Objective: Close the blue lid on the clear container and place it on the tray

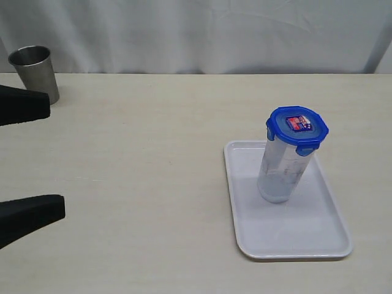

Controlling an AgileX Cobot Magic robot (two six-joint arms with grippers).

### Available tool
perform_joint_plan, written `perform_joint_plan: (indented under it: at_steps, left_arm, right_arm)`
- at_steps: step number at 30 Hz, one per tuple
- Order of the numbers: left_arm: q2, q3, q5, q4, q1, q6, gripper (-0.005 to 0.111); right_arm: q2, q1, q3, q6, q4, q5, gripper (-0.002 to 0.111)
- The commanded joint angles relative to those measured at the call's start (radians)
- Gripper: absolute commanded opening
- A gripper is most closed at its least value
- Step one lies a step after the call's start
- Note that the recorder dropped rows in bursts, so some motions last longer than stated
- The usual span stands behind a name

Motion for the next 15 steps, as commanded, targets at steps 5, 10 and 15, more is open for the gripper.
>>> perform_joint_plan:
  at_steps: [5,10,15]
  left_arm:
    - [-0.005,0.005,0.121,-0.006,-0.002,-0.01,0.105]
    - [-0.005,0.005,0.229,-0.006,-0.002,-0.134,0.105]
    - [-0.005,0.005,0.27,-0.006,-0.002,-0.244,0.105]
  right_arm:
    - [-0.005,-0.006,0.004,-0.003,-0.001,0.004,0.005]
    - [-0.005,-0.006,0.004,-0.003,-0.001,0.004,0.005]
    - [-0.005,-0.006,0.004,-0.003,-0.001,0.004,0.005]
